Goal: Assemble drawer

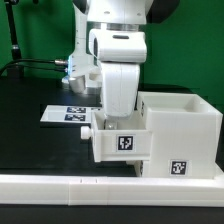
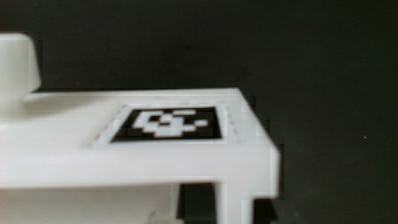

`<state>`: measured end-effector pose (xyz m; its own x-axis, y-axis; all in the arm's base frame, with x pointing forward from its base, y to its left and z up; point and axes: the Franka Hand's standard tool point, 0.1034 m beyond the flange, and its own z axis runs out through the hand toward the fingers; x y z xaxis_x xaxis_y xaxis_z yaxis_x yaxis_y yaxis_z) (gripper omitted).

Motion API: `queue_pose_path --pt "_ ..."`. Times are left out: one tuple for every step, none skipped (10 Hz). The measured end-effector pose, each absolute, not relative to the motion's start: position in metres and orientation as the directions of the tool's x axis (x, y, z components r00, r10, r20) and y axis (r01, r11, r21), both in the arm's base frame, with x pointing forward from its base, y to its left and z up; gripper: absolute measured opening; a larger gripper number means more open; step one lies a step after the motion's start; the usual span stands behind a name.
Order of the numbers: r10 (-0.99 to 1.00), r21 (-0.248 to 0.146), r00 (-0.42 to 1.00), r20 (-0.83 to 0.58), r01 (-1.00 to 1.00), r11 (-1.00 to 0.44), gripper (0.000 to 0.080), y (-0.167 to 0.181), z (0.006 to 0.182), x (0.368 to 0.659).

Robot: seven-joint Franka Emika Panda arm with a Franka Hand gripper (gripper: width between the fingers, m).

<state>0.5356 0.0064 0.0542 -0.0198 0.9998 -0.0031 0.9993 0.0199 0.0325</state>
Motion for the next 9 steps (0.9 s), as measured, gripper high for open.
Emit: queue_pose_path --pt "1.0 0.032 -0.019 -0.003 0.999 0.019 0.0042 0.006 0.054 0.536" --pt "1.0 0.034 -0.002 -0.002 0.999 0.002 0.0042 0.007 0.054 0.536" --pt "1.0 0.038 0.011 -0.001 0.999 -0.011 0.0042 0.006 0.054 0.537" --pt "1.0 0.037 0.011 -0.001 0.999 -0.011 0.0042 0.006 0.054 0.537" --pt "1.0 0.037 0.012 -0.001 0.999 -0.012 0.0042 0.006 0.054 0.537" --pt "1.0 0.034 0.022 -0.001 0.999 -0.022 0.0042 0.007 0.054 0.537" --pt "1.0 0.03 0.03 -0.003 0.999 -0.03 0.0042 0.009 0.055 0.538" --pt "0.999 0.029 0.035 -0.001 0.999 -0.035 0.0042 0.015 0.056 0.539" --pt "0.999 0.023 0.032 -0.002 0.999 -0.032 0.0042 0.018 0.057 0.54"
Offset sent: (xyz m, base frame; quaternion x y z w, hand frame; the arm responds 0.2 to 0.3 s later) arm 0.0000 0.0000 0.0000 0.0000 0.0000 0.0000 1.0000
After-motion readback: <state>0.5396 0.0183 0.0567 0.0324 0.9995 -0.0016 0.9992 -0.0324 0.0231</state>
